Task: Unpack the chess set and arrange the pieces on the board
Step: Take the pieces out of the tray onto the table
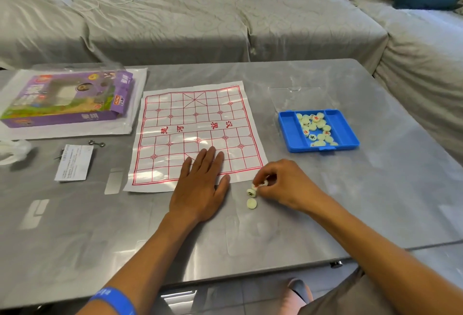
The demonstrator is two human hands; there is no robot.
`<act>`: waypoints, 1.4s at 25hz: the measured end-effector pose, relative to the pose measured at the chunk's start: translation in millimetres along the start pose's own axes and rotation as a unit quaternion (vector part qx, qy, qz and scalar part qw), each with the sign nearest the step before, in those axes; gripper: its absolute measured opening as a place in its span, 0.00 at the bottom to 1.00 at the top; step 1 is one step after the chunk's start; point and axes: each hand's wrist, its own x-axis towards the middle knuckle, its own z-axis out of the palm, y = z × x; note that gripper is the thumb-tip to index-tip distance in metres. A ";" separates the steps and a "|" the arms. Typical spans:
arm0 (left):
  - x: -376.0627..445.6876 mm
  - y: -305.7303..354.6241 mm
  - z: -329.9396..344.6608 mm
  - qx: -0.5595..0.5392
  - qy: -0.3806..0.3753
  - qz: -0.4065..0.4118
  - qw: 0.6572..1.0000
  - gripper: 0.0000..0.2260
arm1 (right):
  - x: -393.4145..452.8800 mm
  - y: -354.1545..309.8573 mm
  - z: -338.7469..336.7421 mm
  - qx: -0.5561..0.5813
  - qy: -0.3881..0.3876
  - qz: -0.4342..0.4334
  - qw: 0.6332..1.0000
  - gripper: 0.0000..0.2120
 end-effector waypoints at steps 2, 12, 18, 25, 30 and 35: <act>0.6 -0.8 0.2 0.001 0.000 -0.001 1.000 0.37 | -0.9 3.1 -1.2 -0.016 0.012 -0.021 1.000 0.11; 1.4 -0.8 -0.2 0.005 -0.001 -0.001 1.000 0.37 | -24.8 3.4 25.8 -0.107 0.044 -0.134 0.984 0.12; 1.2 -0.2 -1.7 0.006 -0.003 -0.004 1.000 0.33 | -26.1 9.3 25.2 -0.081 0.045 -0.121 0.988 0.15; -0.4 -0.1 -3.5 -0.001 0.002 -0.001 1.000 0.33 | -26.9 9.9 30.0 -0.120 0.063 -0.137 0.981 0.12; 1.2 1.0 -2.4 0.002 0.003 0.002 1.000 0.37 | -24.8 10.0 22.1 -0.036 0.095 -0.083 0.991 0.08; 1.0 -1.2 1.6 -0.003 0.008 0.004 1.000 0.38 | 33.4 48.8 -65.2 -0.057 0.297 0.028 0.953 0.11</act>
